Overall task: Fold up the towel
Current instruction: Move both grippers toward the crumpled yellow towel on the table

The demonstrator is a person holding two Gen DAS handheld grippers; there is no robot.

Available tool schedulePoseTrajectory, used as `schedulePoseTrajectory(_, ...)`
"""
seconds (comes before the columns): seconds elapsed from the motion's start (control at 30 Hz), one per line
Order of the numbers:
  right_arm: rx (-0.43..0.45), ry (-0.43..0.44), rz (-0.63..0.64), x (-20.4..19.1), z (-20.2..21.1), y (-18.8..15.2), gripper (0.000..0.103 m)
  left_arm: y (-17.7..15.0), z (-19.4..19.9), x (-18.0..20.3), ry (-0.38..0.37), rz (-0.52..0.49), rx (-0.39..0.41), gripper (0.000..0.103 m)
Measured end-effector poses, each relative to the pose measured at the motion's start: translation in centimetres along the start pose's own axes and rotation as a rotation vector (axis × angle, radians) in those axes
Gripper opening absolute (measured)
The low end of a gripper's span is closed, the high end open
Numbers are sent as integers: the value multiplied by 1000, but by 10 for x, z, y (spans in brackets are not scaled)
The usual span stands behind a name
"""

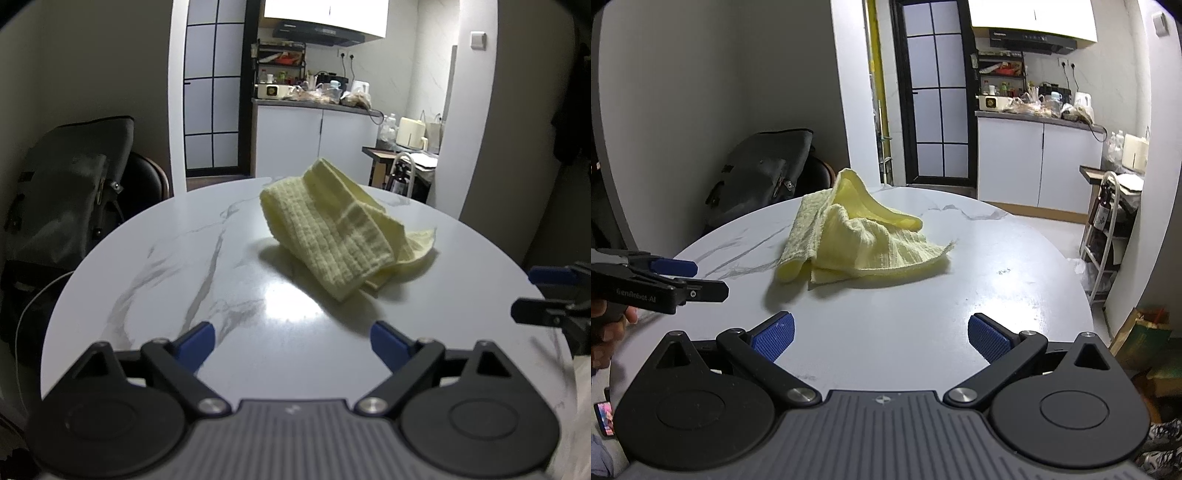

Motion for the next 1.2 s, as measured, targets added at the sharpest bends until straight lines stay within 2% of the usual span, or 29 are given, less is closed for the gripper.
schedulePoseTrajectory(0.63, -45, 39, 54, 0, -15, 28, 103, 16, -11, 1, 23, 3, 7, 93)
schedulePoseTrajectory(1.03, -35, 21, 77, 3, -29, 48, 103, 26, -27, 0, 7, -24, -9, 93)
schedulePoseTrajectory(1.2, -32, 51, 74, 4, -31, 56, 102, 30, -30, 5, -17, -40, -11, 93)
Point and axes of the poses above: each gripper's, at about its wrist camera, not at the fingertips, and z roughly against the way its jaws point, x to its right, y to its top, the point moved 10 cm from there along -z, roughly the way its jaws point, and after that the axes turned 4 degrees about -x, right-handed, at the moved point
